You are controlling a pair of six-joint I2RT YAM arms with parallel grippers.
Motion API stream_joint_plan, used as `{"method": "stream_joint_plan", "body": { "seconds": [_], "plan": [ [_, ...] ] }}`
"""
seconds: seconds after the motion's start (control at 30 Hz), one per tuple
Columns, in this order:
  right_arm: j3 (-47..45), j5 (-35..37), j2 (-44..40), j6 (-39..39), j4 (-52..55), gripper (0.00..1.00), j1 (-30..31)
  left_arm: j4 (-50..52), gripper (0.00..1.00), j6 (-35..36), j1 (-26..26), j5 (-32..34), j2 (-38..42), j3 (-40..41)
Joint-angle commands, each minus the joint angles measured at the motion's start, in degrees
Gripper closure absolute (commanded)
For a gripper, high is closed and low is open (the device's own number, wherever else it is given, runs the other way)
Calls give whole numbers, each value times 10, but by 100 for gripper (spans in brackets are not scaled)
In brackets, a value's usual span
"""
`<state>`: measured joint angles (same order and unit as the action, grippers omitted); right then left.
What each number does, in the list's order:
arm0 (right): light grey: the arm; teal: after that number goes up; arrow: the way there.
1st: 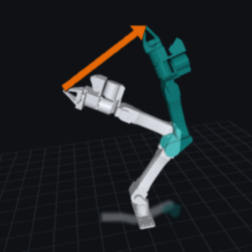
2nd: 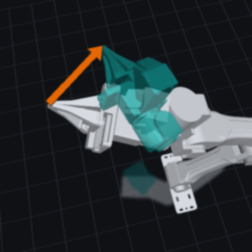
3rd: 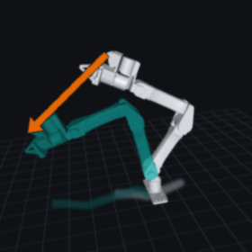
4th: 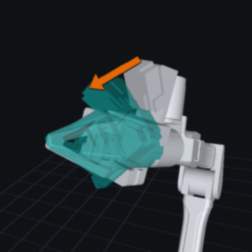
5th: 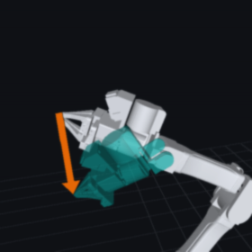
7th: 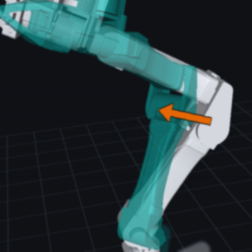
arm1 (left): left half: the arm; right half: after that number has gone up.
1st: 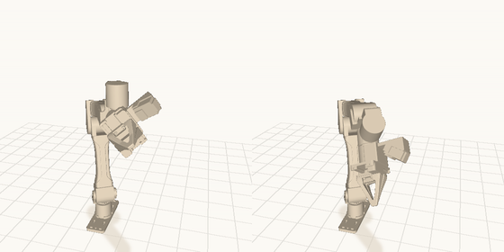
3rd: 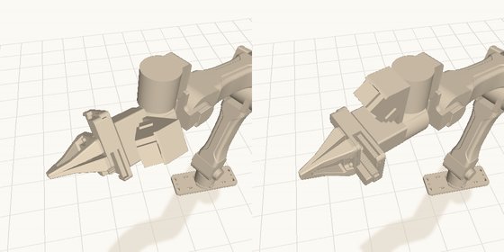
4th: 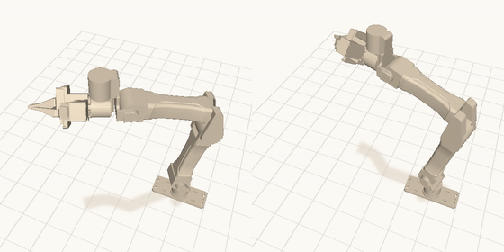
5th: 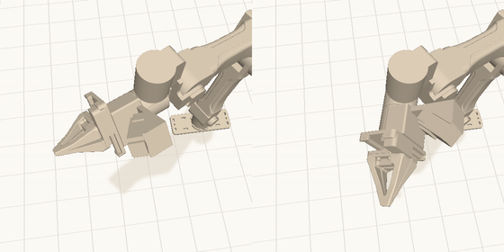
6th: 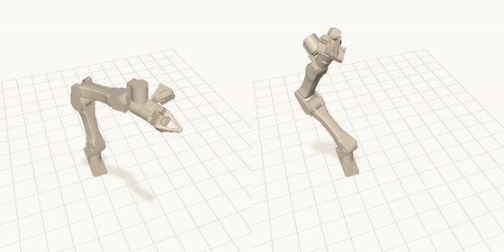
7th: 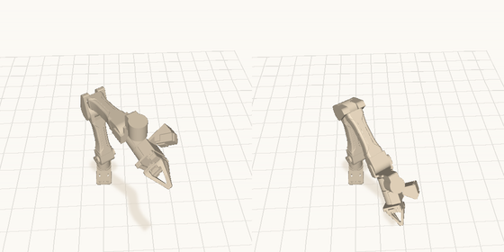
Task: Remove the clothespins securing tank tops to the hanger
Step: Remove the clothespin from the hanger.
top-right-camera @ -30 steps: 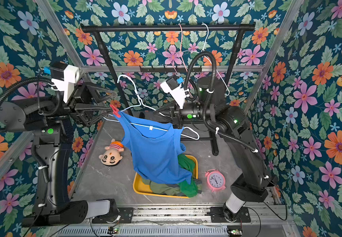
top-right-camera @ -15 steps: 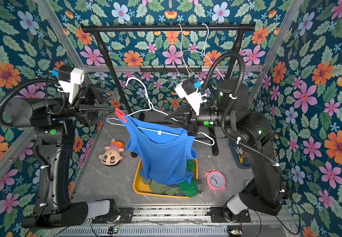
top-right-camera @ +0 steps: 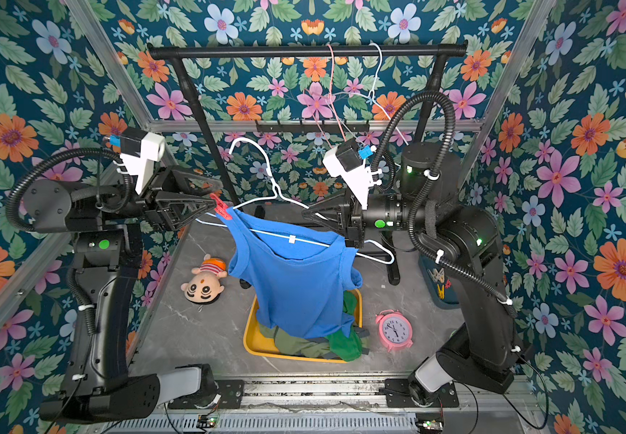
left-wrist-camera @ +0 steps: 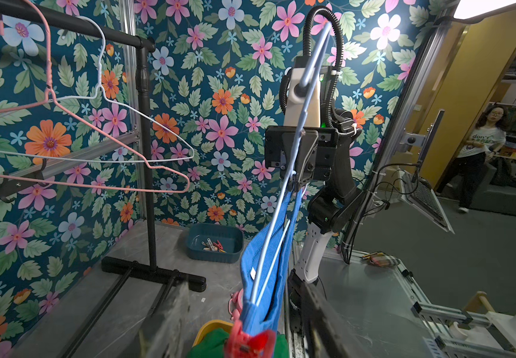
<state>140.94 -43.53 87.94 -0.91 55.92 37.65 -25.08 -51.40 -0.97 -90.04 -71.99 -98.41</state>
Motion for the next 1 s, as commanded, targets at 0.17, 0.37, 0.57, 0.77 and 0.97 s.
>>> {"method": "stream_joint_plan", "body": {
  "seconds": [0.17, 0.37, 0.57, 0.77, 0.97],
  "plan": [
    [5, -19, -6, -7, -21, 100, -7, -5, 29, 3, 0, -62, 5, 8],
    [13, -29, 2, -6, -17, 100, -9, 4, 48, 10, 4, -60, 3, 3],
    [25, -38, 11, -1, -17, 100, -10, 14, 63, 16, 11, -59, -1, -5],
    [34, -47, 19, 9, -25, 100, -19, 17, 82, 16, 15, -59, 0, -7],
    [41, -55, 30, 17, -29, 100, -29, 16, 99, 17, 16, -61, 2, -5]
  ]
}}
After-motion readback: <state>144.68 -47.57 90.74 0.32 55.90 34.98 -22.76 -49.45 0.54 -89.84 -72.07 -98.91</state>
